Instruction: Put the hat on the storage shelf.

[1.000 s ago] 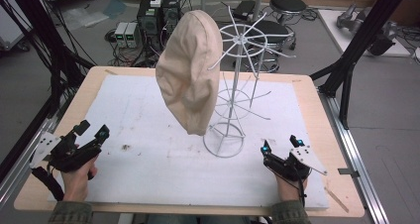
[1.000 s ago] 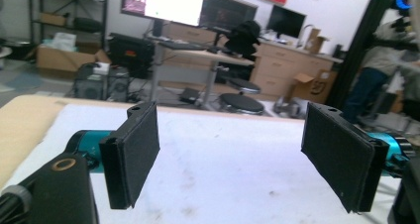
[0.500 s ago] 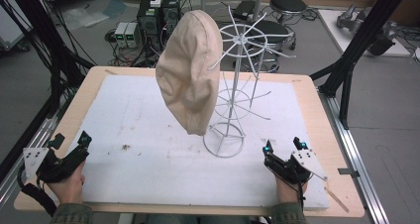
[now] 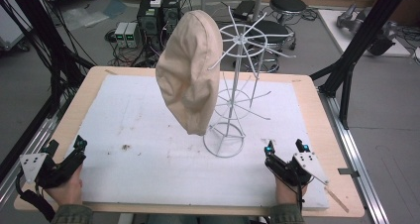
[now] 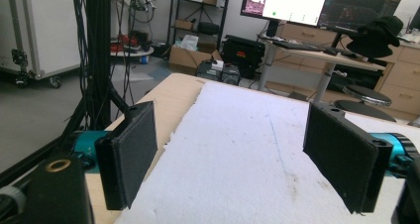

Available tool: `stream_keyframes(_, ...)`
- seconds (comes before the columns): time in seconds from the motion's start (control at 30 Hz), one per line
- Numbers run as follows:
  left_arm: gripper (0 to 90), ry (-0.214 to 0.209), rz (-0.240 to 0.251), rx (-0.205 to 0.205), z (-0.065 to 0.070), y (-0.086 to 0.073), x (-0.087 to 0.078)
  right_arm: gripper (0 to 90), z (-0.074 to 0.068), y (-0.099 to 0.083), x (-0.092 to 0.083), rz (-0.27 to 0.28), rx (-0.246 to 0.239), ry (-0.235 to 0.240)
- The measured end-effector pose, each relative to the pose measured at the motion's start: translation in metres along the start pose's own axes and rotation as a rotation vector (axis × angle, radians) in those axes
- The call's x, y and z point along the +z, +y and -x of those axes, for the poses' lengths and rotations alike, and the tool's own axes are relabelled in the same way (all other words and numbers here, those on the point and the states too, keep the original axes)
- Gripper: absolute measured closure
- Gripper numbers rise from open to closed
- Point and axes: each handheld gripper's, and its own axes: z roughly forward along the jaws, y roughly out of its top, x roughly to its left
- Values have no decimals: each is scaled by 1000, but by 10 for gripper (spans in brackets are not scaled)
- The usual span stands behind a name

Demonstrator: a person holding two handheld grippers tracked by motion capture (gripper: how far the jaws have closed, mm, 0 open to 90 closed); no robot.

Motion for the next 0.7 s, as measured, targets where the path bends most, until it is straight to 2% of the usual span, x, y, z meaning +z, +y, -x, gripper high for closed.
stream_keyframes(0.23,220,-23,-14,-2,2,-3,2,87,0,0,0,2,6,11)
stream_keyframes(0.7,228,-29,-29,-25,0,-4,2,87,-1,0,3,-6,4,37)
